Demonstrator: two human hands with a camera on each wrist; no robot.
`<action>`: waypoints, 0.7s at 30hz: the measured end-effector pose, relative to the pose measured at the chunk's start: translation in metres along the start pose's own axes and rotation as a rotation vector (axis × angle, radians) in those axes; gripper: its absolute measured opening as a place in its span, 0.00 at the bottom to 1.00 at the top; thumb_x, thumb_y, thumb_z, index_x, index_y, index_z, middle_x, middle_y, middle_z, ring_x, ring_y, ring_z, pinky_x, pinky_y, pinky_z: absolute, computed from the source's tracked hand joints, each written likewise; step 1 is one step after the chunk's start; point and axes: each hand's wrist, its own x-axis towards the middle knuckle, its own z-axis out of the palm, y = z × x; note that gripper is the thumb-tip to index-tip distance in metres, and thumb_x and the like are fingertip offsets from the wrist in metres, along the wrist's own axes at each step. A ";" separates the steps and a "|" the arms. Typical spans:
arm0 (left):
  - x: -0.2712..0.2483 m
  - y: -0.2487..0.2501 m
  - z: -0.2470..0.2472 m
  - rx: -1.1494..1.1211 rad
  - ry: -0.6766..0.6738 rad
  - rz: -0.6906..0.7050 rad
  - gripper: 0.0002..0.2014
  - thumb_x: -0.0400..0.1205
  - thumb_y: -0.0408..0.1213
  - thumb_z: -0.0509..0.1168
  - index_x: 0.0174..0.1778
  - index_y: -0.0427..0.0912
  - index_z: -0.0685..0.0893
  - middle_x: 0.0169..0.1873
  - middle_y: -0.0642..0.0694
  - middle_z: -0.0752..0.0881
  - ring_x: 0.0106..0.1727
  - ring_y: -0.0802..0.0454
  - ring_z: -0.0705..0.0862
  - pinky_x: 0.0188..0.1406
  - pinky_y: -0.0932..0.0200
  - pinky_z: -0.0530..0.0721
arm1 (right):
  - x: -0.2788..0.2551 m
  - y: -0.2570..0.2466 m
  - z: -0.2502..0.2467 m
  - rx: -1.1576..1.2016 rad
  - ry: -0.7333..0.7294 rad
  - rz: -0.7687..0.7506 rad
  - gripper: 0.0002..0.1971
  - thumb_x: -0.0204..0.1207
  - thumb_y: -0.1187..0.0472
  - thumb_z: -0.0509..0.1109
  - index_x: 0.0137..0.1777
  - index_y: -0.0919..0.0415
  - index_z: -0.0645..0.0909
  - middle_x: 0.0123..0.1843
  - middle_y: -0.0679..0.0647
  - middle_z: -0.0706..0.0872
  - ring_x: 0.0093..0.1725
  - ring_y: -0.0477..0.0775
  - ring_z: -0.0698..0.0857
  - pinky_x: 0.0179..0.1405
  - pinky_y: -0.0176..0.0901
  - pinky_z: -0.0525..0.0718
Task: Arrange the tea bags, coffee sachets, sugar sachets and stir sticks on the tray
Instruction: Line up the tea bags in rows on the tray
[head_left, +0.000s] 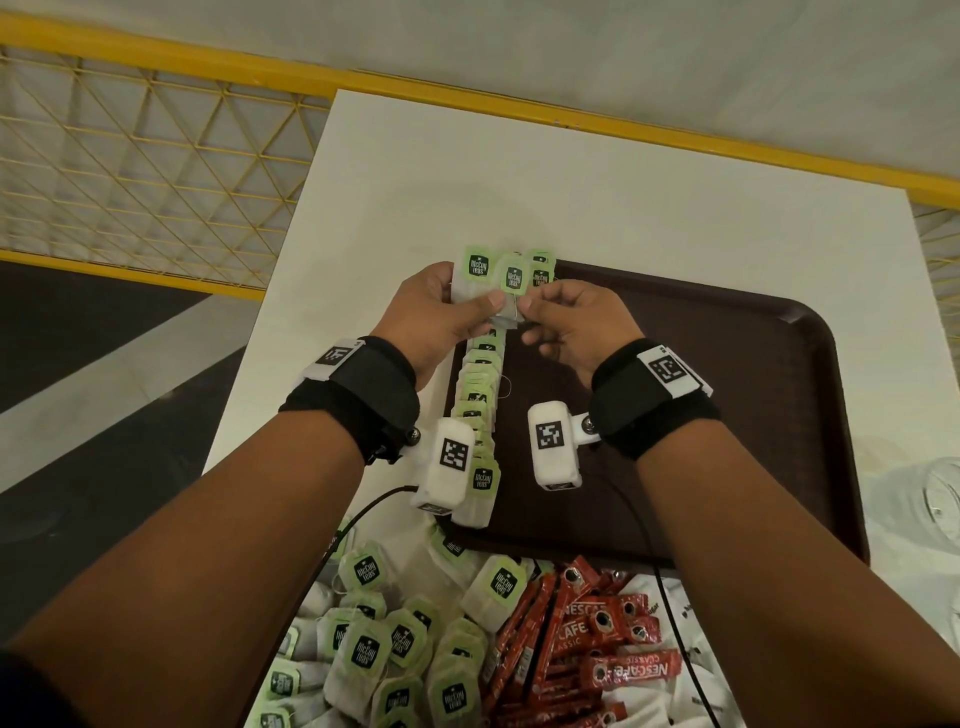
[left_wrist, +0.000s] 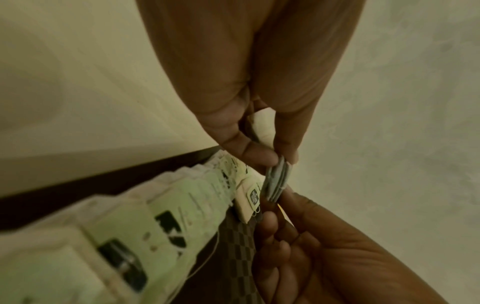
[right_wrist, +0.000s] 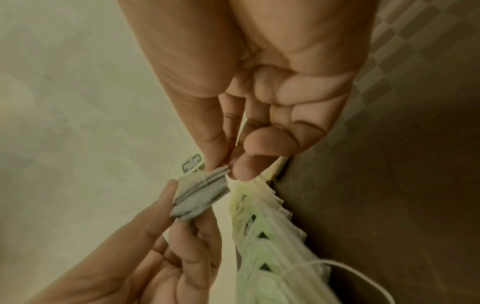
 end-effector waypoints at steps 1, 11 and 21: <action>0.000 0.000 -0.001 0.005 -0.011 0.001 0.16 0.81 0.30 0.70 0.65 0.31 0.81 0.58 0.36 0.89 0.53 0.48 0.88 0.45 0.62 0.87 | -0.001 0.000 0.000 0.005 -0.003 0.003 0.03 0.78 0.65 0.74 0.44 0.60 0.83 0.36 0.54 0.87 0.27 0.45 0.82 0.24 0.33 0.78; 0.002 -0.002 -0.008 -0.017 0.078 -0.005 0.13 0.84 0.28 0.66 0.64 0.32 0.82 0.59 0.39 0.89 0.53 0.52 0.89 0.46 0.62 0.88 | 0.009 0.009 -0.015 -0.235 0.194 0.032 0.03 0.80 0.60 0.72 0.45 0.56 0.83 0.42 0.53 0.88 0.26 0.44 0.81 0.23 0.35 0.78; -0.001 -0.003 -0.002 -0.015 0.061 -0.049 0.09 0.85 0.28 0.63 0.61 0.34 0.82 0.57 0.40 0.88 0.51 0.52 0.89 0.49 0.61 0.89 | 0.019 0.009 -0.016 -0.500 0.293 -0.016 0.07 0.75 0.53 0.76 0.38 0.52 0.82 0.37 0.53 0.88 0.24 0.47 0.80 0.27 0.42 0.81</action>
